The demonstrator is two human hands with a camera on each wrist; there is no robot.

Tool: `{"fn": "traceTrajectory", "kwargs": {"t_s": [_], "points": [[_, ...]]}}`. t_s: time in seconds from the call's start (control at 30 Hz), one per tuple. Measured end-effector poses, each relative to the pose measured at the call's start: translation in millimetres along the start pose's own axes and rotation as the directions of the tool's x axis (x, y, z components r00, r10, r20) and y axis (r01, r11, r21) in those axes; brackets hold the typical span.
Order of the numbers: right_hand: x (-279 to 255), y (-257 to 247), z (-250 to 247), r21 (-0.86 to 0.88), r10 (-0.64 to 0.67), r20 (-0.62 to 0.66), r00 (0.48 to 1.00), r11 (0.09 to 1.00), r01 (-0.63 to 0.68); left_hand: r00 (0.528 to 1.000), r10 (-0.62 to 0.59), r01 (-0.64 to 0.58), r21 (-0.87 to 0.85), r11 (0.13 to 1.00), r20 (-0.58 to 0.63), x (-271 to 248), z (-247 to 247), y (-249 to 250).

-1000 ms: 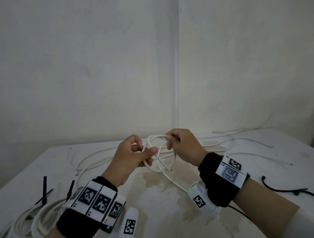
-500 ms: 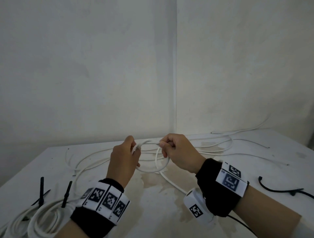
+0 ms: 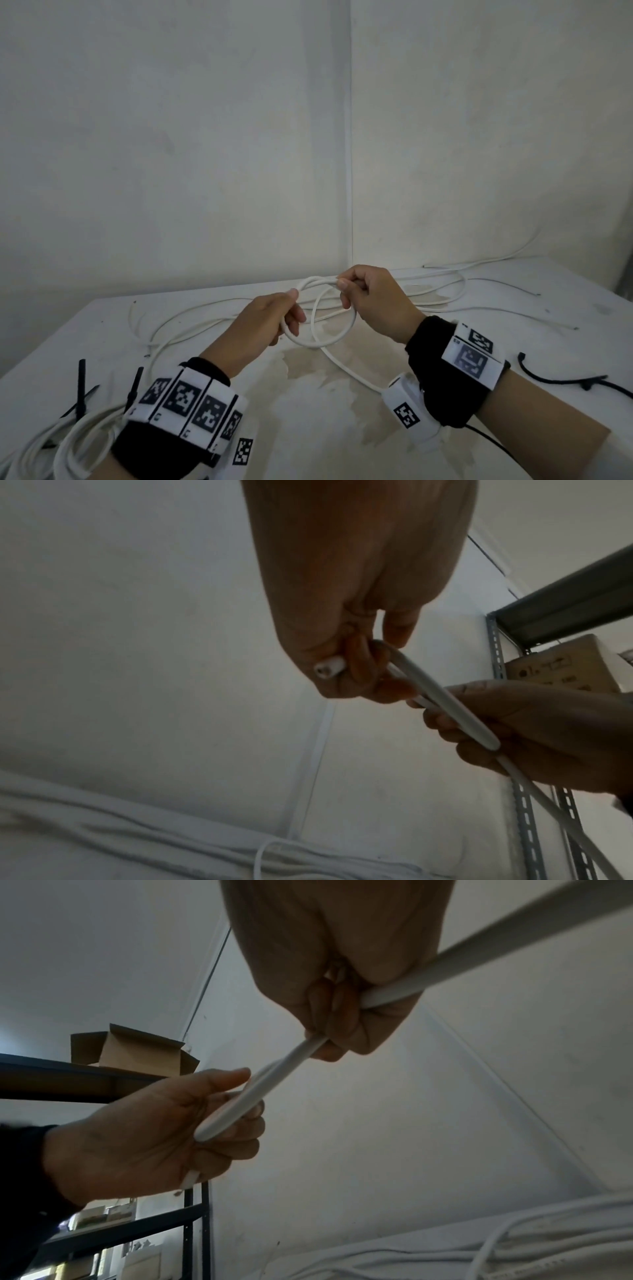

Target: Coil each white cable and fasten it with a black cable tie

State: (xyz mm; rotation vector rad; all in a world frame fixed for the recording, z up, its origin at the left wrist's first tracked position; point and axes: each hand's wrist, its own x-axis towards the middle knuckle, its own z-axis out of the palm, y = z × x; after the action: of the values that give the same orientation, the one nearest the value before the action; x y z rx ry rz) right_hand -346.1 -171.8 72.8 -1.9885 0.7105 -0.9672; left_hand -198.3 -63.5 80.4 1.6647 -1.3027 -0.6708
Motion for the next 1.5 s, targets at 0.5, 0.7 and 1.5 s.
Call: {"fn": "traceTrajectory", "kwargs": {"t_s": [0.5,0.7,1.5], "points": [[7.3,3.7,-4.6,-0.017,-0.078,-0.053,0.996,0.997,0.077,0.998,0.052,-0.053,0.014,0.999,0.04,0.4,-3.5,8.1],[7.6,4.0,-7.2,-0.004,-0.1,-0.063,0.993,0.995,0.1,0.997,0.075,-0.074,0.016,0.997,-0.034,3.8,-3.7,1.4],[26.1,58.9,-31.5,-0.6,-0.095,-0.003,0.996,0.797,0.074,0.916,-0.084,-0.15,-0.529,0.835,-0.393,8.3,-53.5,-16.3]]}}
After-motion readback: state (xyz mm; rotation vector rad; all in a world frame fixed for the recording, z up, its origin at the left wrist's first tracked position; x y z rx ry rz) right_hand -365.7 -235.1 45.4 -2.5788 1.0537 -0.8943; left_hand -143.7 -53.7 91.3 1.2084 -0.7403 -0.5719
